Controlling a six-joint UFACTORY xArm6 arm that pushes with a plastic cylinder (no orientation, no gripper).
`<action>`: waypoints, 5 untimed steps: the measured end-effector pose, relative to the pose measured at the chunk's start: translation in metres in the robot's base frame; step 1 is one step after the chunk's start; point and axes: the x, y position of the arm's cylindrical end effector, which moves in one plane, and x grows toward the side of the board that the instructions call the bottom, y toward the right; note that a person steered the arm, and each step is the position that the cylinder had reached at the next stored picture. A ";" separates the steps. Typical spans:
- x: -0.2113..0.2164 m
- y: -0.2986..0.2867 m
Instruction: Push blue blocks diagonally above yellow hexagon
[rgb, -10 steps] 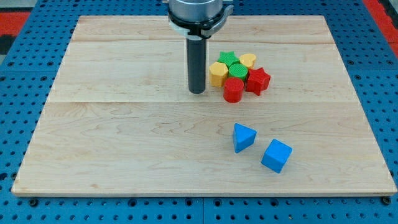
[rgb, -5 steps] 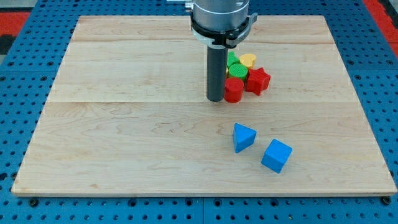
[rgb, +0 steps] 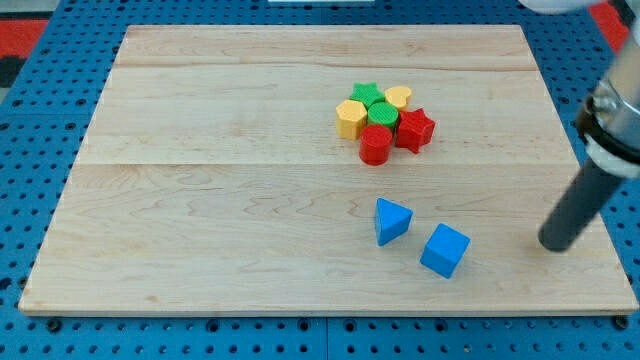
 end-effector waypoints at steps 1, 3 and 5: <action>0.046 -0.004; 0.015 -0.092; -0.041 -0.176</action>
